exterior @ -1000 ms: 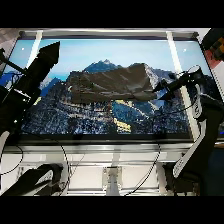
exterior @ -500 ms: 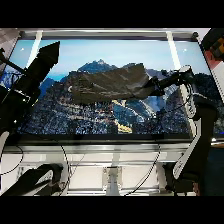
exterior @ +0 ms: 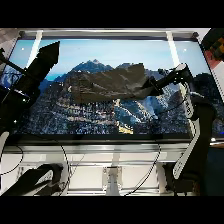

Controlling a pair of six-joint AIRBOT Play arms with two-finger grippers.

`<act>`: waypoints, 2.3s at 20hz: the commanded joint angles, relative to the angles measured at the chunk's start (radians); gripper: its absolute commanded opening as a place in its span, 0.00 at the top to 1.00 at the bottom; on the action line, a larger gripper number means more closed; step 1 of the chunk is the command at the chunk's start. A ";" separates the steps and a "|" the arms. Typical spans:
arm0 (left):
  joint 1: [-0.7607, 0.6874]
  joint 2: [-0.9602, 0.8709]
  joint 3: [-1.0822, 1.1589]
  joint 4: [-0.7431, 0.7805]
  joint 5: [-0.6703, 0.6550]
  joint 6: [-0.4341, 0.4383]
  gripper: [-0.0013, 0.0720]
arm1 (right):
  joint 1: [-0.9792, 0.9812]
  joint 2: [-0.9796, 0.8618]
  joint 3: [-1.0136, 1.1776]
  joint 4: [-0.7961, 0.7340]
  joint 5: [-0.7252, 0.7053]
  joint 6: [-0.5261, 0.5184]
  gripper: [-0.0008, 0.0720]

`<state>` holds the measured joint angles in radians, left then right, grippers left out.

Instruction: Fold the clothes and pants, and hang the long-sleeved shirts on hangers.

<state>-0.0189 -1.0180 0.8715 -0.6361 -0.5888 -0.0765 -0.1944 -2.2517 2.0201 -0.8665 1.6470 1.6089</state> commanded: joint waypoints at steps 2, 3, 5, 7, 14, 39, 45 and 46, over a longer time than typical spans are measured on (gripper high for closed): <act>0.000 0.001 0.001 0.000 0.000 0.000 0.38 | -0.084 0.032 0.007 -0.067 0.082 0.002 0.05; 0.000 0.001 0.001 0.000 0.000 0.000 0.38 | -0.105 0.035 0.007 -0.083 0.089 0.000 0.05; 0.000 0.001 0.001 0.000 0.000 0.000 0.38 | -0.140 0.035 0.007 -0.083 0.073 -0.009 0.05; 0.000 0.001 0.001 0.000 0.000 0.000 0.38 | -0.151 0.034 0.007 -0.077 0.017 -0.035 0.05; 0.000 0.001 0.001 0.000 0.000 -0.029 0.38 | -0.106 0.030 0.006 -0.051 -0.149 -0.123 0.05; -0.006 0.001 0.001 -0.002 -0.008 -0.029 0.38 | -0.039 0.169 0.007 -0.205 -0.054 0.072 0.98; -0.043 0.001 0.002 -0.011 -0.008 -0.029 0.38 | -0.246 0.349 0.006 -0.623 0.122 0.155 0.98; -0.044 0.001 0.002 -0.030 -0.009 -0.029 0.38 | -0.277 0.361 0.007 -0.713 0.173 0.155 0.98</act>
<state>-0.0536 -1.0180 0.8722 -0.6449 -0.5968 -0.1059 -0.3836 -1.9518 2.0266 -1.3247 1.6966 1.7279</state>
